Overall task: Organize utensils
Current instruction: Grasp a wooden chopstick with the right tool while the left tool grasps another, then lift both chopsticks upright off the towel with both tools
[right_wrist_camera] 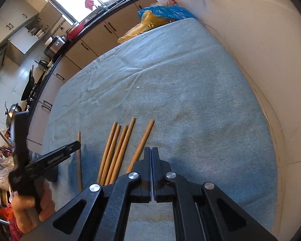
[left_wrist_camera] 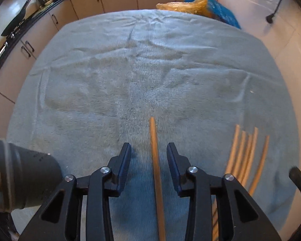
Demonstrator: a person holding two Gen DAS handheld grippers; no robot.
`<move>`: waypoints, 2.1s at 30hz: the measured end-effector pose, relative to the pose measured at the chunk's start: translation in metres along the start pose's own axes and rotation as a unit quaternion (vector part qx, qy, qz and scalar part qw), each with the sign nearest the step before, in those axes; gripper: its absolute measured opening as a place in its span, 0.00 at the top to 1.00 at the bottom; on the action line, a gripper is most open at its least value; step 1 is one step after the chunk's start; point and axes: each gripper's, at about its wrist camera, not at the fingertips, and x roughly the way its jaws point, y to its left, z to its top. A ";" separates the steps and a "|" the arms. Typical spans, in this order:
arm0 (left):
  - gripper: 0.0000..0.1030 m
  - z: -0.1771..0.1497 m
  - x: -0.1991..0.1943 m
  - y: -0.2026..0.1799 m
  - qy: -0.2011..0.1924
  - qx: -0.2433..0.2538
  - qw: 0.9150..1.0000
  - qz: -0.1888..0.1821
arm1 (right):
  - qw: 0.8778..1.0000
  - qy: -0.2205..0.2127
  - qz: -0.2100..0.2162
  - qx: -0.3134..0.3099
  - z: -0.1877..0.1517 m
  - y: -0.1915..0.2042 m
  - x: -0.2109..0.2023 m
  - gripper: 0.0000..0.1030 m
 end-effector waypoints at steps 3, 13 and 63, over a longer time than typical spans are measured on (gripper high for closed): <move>0.72 0.001 0.003 -0.006 -0.009 0.010 1.000 0.001 | 1.000 0.007 0.002 0.010 0.003 -0.002 0.004 0.98; 0.95 -0.034 -0.013 -0.021 -0.035 0.053 0.997 -0.050 | 0.998 0.045 -0.007 0.034 0.022 0.004 0.034 0.93; 0.95 -0.096 -0.179 0.038 -0.228 0.085 0.954 -0.175 | 0.980 0.084 -0.181 -0.003 0.044 0.053 0.085 0.93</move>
